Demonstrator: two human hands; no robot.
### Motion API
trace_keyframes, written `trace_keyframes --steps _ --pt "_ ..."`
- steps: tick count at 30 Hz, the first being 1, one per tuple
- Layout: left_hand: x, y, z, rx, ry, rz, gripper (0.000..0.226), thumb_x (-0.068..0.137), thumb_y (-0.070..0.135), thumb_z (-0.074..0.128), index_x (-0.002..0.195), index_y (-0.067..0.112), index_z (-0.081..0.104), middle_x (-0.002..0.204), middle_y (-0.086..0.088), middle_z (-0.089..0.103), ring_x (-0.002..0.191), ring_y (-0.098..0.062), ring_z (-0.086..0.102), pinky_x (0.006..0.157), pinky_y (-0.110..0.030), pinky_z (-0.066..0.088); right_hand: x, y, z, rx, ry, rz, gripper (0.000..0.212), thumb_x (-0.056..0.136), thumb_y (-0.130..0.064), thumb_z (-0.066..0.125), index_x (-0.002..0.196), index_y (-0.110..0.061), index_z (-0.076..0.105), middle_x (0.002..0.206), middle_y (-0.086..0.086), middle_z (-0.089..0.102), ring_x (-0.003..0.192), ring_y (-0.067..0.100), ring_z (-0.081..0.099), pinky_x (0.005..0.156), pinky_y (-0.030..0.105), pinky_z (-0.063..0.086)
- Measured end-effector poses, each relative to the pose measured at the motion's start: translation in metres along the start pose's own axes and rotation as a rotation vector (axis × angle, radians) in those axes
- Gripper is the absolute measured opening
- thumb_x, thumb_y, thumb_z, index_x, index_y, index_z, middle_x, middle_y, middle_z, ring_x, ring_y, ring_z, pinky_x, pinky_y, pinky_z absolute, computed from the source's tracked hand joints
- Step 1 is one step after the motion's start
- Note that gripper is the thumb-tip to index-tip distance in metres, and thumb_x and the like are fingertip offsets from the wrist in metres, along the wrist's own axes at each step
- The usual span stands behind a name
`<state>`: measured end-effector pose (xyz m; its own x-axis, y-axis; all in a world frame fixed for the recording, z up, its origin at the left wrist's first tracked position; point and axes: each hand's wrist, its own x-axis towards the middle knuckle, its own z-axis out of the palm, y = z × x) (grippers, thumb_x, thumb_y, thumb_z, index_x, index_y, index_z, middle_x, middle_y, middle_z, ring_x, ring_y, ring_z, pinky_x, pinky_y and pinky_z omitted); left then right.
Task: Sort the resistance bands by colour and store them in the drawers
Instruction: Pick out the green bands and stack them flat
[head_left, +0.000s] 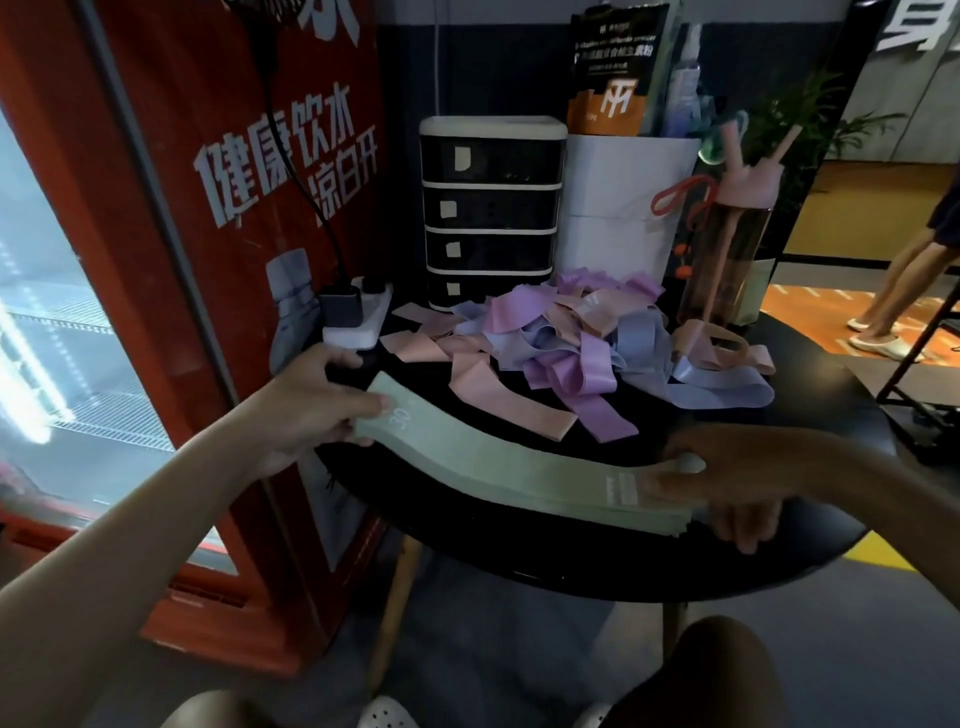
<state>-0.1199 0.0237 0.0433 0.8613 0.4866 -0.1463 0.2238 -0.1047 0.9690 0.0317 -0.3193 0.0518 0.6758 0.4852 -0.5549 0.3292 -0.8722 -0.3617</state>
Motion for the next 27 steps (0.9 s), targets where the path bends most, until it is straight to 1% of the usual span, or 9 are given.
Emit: trace_keyframes --steps 4,7,8,10,12,14,16,23,27 --pt "-0.013 0.052 0.01 0.182 -0.089 0.248 0.058 0.079 0.004 0.08 0.123 0.018 0.045 0.1 -0.021 0.073 0.084 -0.029 0.072 0.072 -0.038 0.062 -0.006 -0.051 -0.018 -0.274 0.382 -0.364 0.032 0.088 -0.052 0.06 0.1 -0.023 0.057 0.078 -0.007 0.064 0.066 0.001 0.059 0.055 0.014 0.038" --pt "-0.025 0.089 0.02 0.291 -0.15 0.377 0.057 0.077 0.008 0.082 0.117 0.025 0.045 0.091 -0.011 0.075 0.075 -0.025 0.073 0.064 -0.033 0.06 -0.005 -0.094 -0.026 -0.315 0.596 -0.608 0.048 0.083 -0.055 0.062 0.115 -0.019 0.06 0.108 -0.001 0.061 0.102 0.012 0.055 0.082 0.013 0.033" --pt "-0.028 0.099 0.022 0.323 -0.173 0.407 0.058 0.077 0.009 0.082 0.117 0.026 0.044 0.091 -0.009 0.076 0.073 -0.025 0.073 0.062 -0.033 0.059 -0.005 -0.105 -0.031 -0.271 0.585 -0.616 0.066 0.077 -0.062 0.063 0.126 -0.02 0.054 0.122 -0.001 0.057 0.11 0.015 0.052 0.092 0.02 0.034" --pt "-0.035 0.115 0.025 0.379 -0.215 0.451 0.061 0.079 0.009 0.081 0.12 0.027 0.041 0.093 -0.009 0.076 0.076 -0.027 0.075 0.067 -0.037 0.061 -0.01 -0.124 -0.04 0.122 0.323 -0.674 0.09 0.072 -0.065 0.07 0.144 -0.021 0.04 0.137 -0.005 0.054 0.118 0.019 0.059 0.101 0.041 0.046" --pt "-0.04 0.128 0.026 0.406 -0.239 0.478 0.061 0.081 0.007 0.08 0.122 0.026 0.039 0.094 -0.009 0.076 0.081 -0.028 0.076 0.074 -0.041 0.062 -0.011 -0.134 -0.049 0.428 0.074 -0.78 0.072 0.081 -0.044 0.072 0.141 -0.018 0.043 0.128 -0.006 0.064 0.115 0.018 0.064 0.093 0.038 0.053" --pt "-0.044 0.142 0.025 0.435 -0.242 0.515 0.061 0.081 0.006 0.079 0.122 0.025 0.039 0.094 -0.008 0.077 0.083 -0.026 0.076 0.077 -0.04 0.062 -0.014 -0.141 -0.055 0.49 0.002 -0.852 0.053 0.083 -0.028 0.066 0.133 -0.018 0.052 0.117 -0.005 0.07 0.111 0.013 0.065 0.088 0.028 0.052" --pt "-0.047 0.155 0.022 0.463 -0.213 0.561 0.061 0.079 0.007 0.08 0.121 0.025 0.04 0.092 -0.005 0.077 0.083 -0.024 0.076 0.078 -0.039 0.062 -0.013 -0.144 -0.059 0.5 -0.034 -0.884 0.044 0.084 -0.024 0.064 0.127 -0.017 0.057 0.115 0.0 0.07 0.108 0.017 0.066 0.088 0.029 0.052" --pt "-0.055 0.181 0.011 0.509 -0.108 0.635 0.066 0.079 0.007 0.081 0.128 0.019 0.039 0.1 -0.009 0.074 0.088 -0.019 0.075 0.083 -0.041 0.062 -0.017 -0.166 -0.066 0.63 0.128 -0.949 0.049 0.077 -0.029 0.068 0.119 -0.005 0.063 0.111 0.01 0.072 0.102 0.022 0.069 0.096 0.039 0.053" --pt "-0.049 0.163 0.012 0.361 0.214 0.683 0.08 0.076 0.029 0.086 0.139 0.019 0.037 0.117 0.005 0.064 0.094 -0.007 0.068 0.079 -0.025 0.059 -0.015 -0.183 -0.066 0.7 0.313 -1.007 0.044 0.079 -0.026 0.072 0.116 -0.004 0.065 0.109 0.013 0.072 0.1 0.023 0.07 0.09 0.037 0.056"
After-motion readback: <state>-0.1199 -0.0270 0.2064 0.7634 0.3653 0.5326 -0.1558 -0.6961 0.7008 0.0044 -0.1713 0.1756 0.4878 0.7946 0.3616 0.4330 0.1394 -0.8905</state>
